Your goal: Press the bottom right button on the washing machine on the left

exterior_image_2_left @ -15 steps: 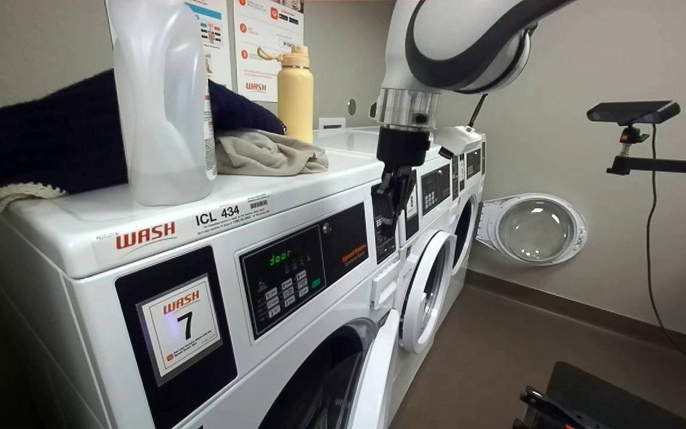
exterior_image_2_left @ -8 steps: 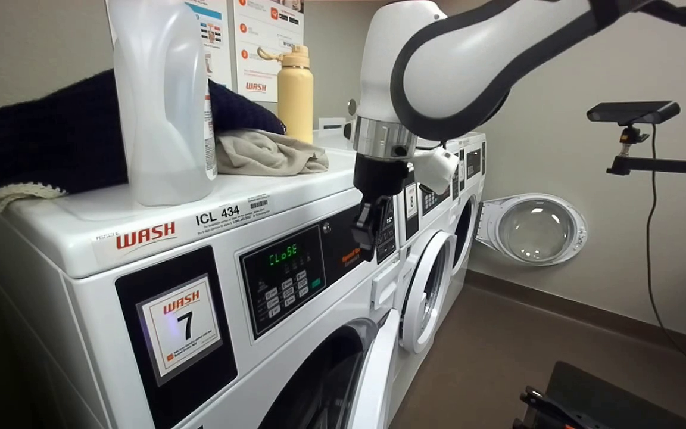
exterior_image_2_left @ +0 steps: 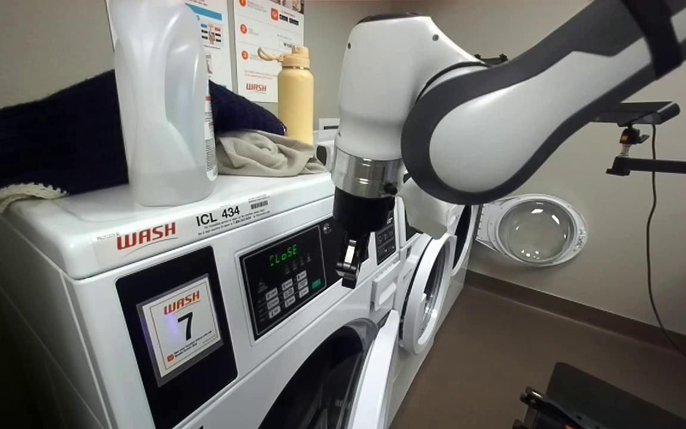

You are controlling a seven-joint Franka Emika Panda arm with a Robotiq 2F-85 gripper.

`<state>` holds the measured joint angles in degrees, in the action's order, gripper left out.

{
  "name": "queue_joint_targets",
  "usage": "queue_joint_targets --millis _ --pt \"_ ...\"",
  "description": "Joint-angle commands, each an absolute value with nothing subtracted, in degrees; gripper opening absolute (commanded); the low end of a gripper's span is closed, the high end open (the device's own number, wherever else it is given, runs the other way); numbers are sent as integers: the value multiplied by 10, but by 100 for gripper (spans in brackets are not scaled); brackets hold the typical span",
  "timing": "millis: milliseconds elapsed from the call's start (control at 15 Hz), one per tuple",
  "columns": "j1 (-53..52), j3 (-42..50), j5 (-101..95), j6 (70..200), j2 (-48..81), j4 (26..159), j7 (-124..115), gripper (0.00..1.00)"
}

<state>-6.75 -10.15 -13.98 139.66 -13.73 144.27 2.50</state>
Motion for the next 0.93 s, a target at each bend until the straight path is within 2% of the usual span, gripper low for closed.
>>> queue_joint_targets --millis 0,533,867 --pt "-70 -121 -205 1425 -141 1466 4 0" --pt "-74 -127 -327 1436 -141 1489 51 0" --pt "-76 -104 -386 1496 -160 1525 162 0"
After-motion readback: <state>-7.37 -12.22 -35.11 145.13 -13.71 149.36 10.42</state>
